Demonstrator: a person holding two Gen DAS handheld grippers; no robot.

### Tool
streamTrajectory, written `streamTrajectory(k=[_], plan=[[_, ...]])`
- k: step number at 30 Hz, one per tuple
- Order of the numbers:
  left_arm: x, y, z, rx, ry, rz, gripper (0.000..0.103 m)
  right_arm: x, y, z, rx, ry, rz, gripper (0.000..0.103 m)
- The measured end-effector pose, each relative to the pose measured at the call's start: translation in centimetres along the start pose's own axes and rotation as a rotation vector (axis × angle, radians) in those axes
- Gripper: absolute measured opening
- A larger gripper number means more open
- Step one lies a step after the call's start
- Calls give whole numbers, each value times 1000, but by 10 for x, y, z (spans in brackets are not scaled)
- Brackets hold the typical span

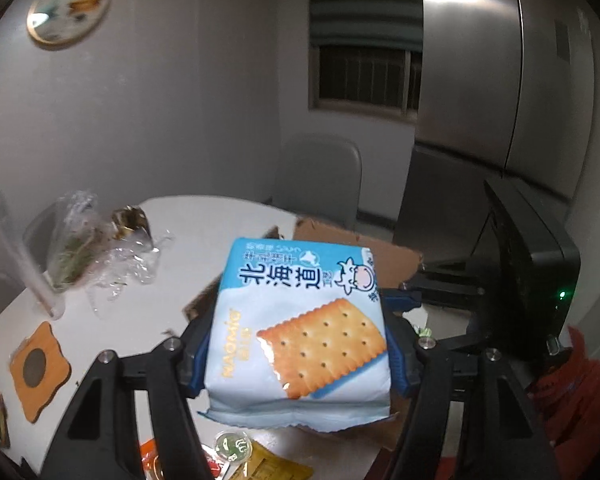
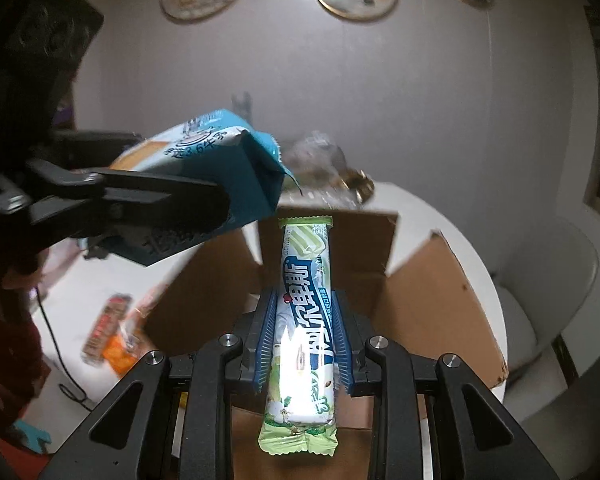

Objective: Organize snacks
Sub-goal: 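Lift and carry both snacks into the cardboard box with both tools, then open both tools to drop the snacks and withdraw toward the pile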

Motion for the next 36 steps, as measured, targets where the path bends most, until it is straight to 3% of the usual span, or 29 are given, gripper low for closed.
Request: streamTrajectory(k=[13,18,27,29,31,36], plan=[[15,-27,89,331,-7,41,64,-17,-23,52,236,22,-68,23],[11,-28,95,375,8,70,64,-9,-26,68,325,27,-108,23],[8,-32,97,386,27,112,66,-6,-33,79,401,-15,-173,25],[6,-33,95,388,27,118,71,-4,-32,80,405,-7,-168,27],[5,-30,91,367,37,128,79,-1,-34,79,412,7,-162,42],[6,-20,72,288,53,140,89,3,-31,73,391,2,-157,54]])
Point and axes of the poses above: each gripper's, at about its wrist camera, not at the fingertips, and z roughly the way its jaws point, x to its left, y to its top, the point moved 6 cm from there along z, roughly the way its jaws point, and after that the axes turned 3 degrees about -x, right-handed, at the moved point
